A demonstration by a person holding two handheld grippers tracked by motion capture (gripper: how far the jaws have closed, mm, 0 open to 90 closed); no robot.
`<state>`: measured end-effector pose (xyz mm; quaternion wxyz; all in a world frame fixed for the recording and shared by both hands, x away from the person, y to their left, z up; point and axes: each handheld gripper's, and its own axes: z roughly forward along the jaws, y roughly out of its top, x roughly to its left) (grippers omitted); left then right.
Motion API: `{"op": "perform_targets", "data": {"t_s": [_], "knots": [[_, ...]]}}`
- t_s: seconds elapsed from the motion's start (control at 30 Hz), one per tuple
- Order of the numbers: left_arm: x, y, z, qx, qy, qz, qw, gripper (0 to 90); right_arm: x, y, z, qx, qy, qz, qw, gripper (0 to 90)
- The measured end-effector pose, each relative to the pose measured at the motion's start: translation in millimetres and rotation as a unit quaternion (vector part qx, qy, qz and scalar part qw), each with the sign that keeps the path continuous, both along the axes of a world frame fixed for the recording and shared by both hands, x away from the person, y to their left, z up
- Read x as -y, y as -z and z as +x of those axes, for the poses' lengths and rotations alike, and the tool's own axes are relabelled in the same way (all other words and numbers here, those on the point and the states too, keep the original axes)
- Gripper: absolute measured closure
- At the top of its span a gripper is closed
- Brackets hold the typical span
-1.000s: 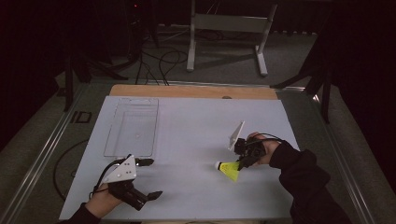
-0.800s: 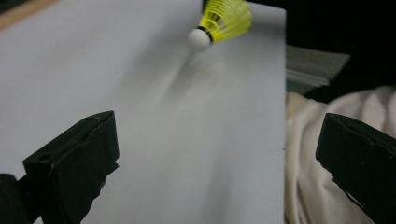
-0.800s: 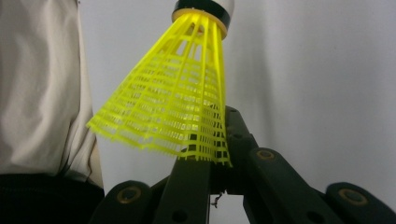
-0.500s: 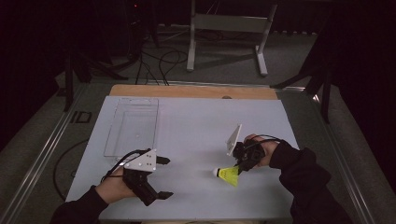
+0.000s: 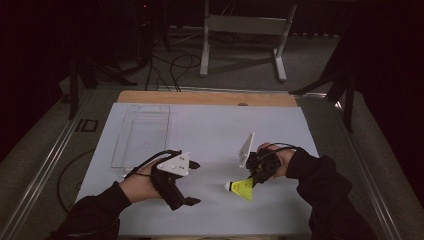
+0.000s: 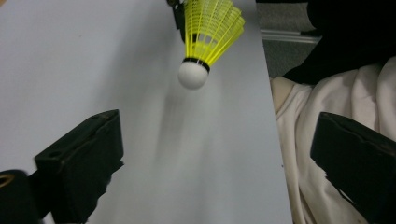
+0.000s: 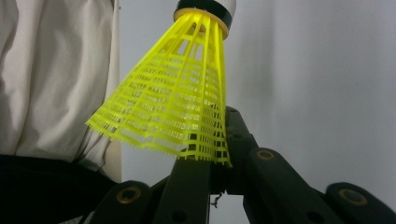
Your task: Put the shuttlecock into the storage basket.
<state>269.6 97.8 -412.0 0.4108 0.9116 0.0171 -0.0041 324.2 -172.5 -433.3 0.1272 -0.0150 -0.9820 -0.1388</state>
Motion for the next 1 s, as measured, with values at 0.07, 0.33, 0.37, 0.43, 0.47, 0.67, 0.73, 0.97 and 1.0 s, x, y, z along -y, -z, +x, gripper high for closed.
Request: {"op": "perform_targets", "data": {"t_s": [0.07,0.33,0.37,0.43,0.47,0.67,0.73,0.97,1.0], "knots": [[6.5,0.5,0.8,0.004,0.008,0.007,0.9999,6.5,-1.5,-0.3,0.1,-0.002,-0.004,-0.002,1.0000,90.0],[28.0,6.0,6.1,0.003,0.028,0.019,0.9994,15.1,-7.2,-2.7,-1.0,-0.001,-0.015,-0.006,0.9999,90.0],[30.7,6.7,6.6,0.004,0.029,0.021,0.9994,15.5,-7.8,-3.0,-0.7,-0.002,-0.017,-0.005,0.9998,90.0],[36.0,8.5,8.1,-0.003,0.036,0.024,0.9991,16.4,-9.3,-3.5,-1.6,-0.003,-0.019,-0.006,0.9998,90.0],[38.5,9.4,8.9,-0.003,0.037,0.027,0.9989,16.7,-10.1,-3.6,-1.9,-0.003,-0.021,-0.005,0.9998,90.0],[52.1,17.4,12.0,-0.006,0.055,0.039,0.9977,21.5,-14.5,-5.8,-2.7,-0.011,-0.026,0.003,0.9996,90.0],[56.9,20.0,11.5,-0.002,0.059,0.042,0.9974,23.6,-15.7,-6.6,-3.1,-0.009,-0.029,0.005,0.9995,90.0],[66.6,25.7,9.6,0.009,0.079,0.061,0.9949,36.3,-18.6,-8.9,-3.3,-0.013,-0.031,0.008,0.9994,90.0],[67.6,26.5,9.5,0.012,0.080,0.062,0.9948,36.3,-18.9,-9.2,-3.5,-0.013,-0.030,0.007,0.9994,90.0]]}}
